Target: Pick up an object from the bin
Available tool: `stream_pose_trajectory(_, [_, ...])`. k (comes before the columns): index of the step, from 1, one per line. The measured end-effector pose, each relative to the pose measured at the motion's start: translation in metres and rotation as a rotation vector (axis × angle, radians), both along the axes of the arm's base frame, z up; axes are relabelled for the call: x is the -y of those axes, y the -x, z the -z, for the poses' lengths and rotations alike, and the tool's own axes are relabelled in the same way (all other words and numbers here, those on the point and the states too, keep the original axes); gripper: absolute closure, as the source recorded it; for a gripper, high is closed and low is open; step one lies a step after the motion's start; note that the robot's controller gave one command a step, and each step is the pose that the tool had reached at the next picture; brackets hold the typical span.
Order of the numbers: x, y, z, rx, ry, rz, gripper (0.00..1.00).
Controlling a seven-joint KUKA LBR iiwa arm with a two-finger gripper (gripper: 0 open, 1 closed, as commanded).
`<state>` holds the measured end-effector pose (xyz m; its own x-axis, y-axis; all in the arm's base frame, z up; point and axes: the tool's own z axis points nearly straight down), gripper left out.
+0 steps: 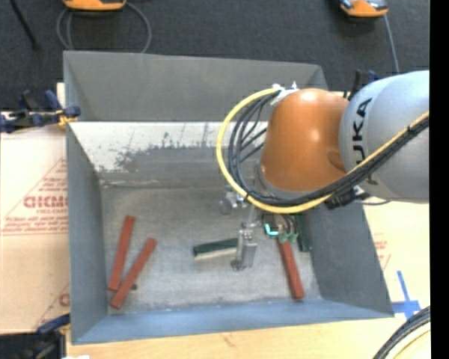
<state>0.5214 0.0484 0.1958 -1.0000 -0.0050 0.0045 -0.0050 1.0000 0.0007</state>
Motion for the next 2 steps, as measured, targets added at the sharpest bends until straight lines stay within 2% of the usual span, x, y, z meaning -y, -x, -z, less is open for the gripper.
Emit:
stream_pose_trajectory(1, [0.0191,-0.0154,0.1256,0.001,0.002,-0.074,0.00])
stream_pose_trajectory(2, [0.0183,-0.0173,0.1211,0.008,0.000,-0.071,1.00])
